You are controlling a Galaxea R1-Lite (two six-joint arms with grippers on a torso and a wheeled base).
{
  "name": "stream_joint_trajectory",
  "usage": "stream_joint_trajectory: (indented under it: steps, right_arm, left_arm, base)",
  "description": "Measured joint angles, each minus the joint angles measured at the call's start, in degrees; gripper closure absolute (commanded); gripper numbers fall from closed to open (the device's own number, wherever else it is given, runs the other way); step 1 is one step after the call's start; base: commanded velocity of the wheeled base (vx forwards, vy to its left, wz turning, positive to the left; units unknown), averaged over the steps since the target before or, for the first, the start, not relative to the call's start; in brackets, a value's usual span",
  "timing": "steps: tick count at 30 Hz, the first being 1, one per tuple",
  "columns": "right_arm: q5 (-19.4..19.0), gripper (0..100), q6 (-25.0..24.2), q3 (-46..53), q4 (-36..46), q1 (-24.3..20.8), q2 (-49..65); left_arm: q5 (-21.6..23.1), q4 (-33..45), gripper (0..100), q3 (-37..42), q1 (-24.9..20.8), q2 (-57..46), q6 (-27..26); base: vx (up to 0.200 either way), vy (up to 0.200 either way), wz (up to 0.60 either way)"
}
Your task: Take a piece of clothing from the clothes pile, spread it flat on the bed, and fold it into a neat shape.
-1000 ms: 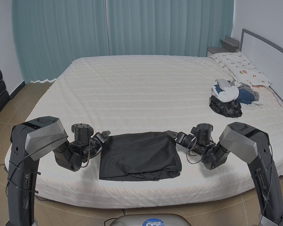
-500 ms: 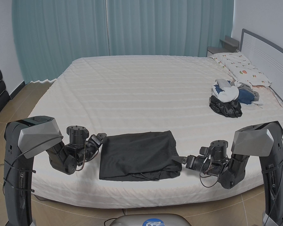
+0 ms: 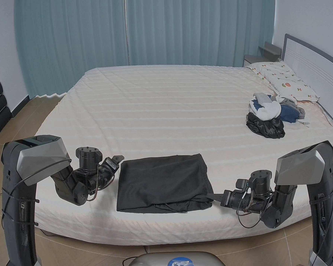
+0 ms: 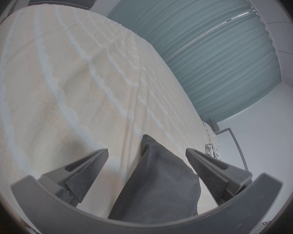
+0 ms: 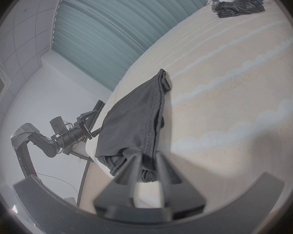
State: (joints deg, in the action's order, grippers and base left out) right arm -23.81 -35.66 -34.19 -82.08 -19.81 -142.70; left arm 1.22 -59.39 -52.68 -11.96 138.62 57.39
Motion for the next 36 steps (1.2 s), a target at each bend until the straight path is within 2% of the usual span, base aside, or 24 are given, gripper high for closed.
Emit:
stream_joint_trajectory:
  steps: [28,29,36]
  right_arm:
    - [-0.06,100,1.85,8.46,-0.77,1.73,3.82]
    - [-0.09,0,1.87,8.48,-0.79,1.73,3.79]
    - [-0.09,0,2.16,8.13,-1.07,1.84,3.75]
  left_arm:
    - [0.00,0.02,0,-0.24,0.02,-0.09,-0.02]
    - [0.00,0.02,0,-0.24,0.02,-0.09,-0.02]
    - [0.01,0.41,0,-0.38,0.00,-0.09,-0.02]
  base:
    - [0.000,0.000,0.00]
    - [0.000,0.000,0.00]
    - [0.000,0.000,0.00]
